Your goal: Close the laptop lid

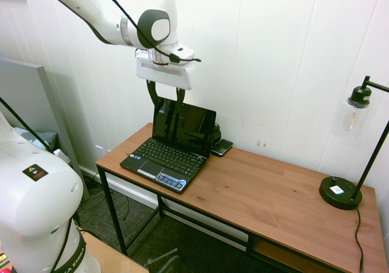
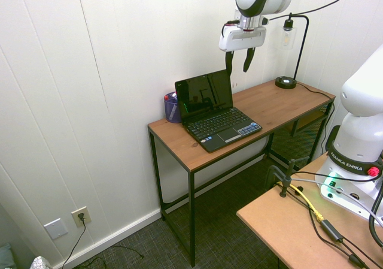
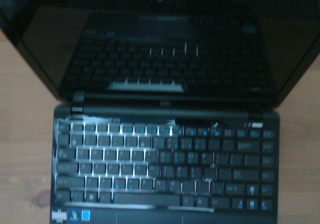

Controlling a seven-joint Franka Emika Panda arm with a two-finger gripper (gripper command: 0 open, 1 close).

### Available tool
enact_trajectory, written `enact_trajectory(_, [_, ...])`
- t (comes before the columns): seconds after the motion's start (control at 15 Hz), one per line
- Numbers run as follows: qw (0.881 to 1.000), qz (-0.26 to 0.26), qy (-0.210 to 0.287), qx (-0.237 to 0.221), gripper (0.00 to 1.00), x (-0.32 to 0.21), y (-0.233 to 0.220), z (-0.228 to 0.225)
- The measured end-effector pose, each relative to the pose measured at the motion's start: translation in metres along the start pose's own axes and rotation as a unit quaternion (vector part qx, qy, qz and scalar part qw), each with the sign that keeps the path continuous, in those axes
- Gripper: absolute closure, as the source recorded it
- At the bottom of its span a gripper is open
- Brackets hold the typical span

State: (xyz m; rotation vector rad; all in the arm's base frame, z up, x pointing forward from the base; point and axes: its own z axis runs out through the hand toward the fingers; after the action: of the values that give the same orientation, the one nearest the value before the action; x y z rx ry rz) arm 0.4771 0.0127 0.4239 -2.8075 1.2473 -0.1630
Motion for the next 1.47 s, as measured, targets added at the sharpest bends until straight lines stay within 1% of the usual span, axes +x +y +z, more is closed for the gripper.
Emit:
enact_trajectory(0.2, [1.0, 0.008, 0.007, 0.01, 0.0, 0.034, -0.042, -0.002])
enact_trajectory(0.33, [1.0, 0.011, 0.009, 0.015, 0.0, 0.052, -0.07, 0.005])
enact_trajectory(0.6, [1.0, 0.012, -0.004, 0.008, 0.0, 0.071, -0.117, 0.038])
enact_trajectory(0.87, [1.0, 0.018, -0.02, -0.012, 0.0, 0.095, -0.137, 0.075])
enact_trajectory(0.93, [0.999, 0.021, -0.024, -0.017, 1.0, 0.099, -0.139, 0.082])
enact_trajectory(1.13, [0.999, 0.024, -0.033, -0.021, 1.0, 0.103, -0.142, 0.098])
enact_trajectory(1.47, [0.998, 0.023, -0.05, -0.023, 1.0, 0.1, -0.146, 0.106])
